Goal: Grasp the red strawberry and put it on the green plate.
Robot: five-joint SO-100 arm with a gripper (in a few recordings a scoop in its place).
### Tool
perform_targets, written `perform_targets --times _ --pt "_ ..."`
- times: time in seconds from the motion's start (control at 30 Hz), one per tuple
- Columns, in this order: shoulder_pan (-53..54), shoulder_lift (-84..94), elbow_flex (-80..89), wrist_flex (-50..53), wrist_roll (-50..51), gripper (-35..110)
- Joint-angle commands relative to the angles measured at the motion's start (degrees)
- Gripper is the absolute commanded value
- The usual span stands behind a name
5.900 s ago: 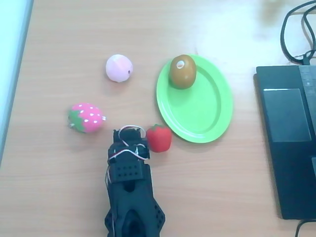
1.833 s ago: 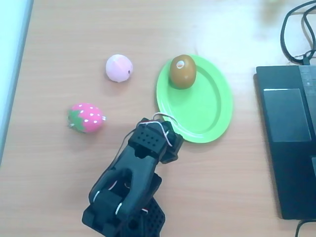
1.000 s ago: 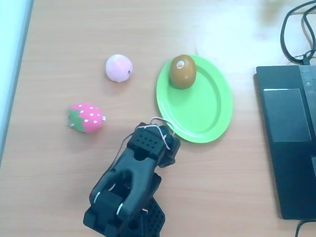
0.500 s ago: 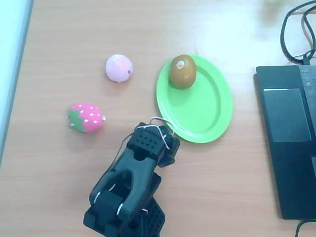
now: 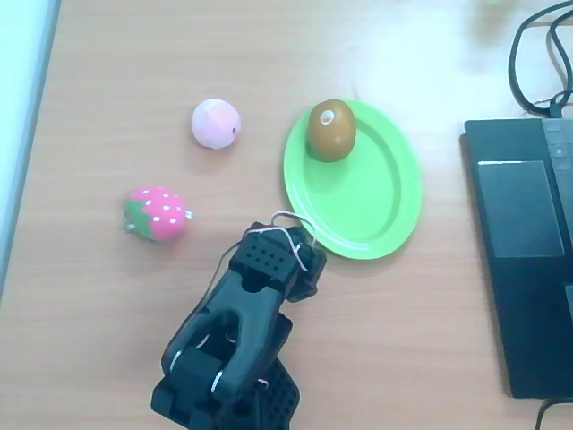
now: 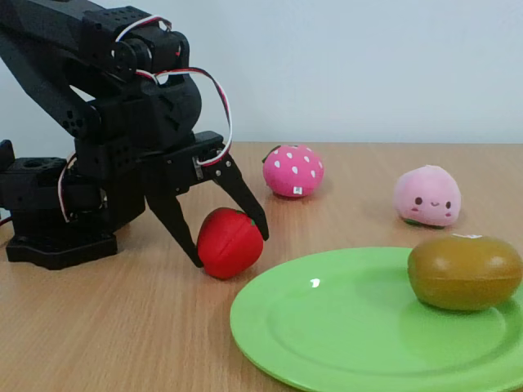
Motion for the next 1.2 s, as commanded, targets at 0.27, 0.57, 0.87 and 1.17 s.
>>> perform_targets --times 0.27,0.57,0.87,1.17 --pt "0.4 4.7 -2.7 0.4 2.5 25" --pt "-0.3 4.8 -10.0 0.4 9.4 25" --pt "0.4 -4.0 -16.5 0.1 14.7 23" --pt "-1.1 -14.9 -17.7 -9.1 19.2 24"
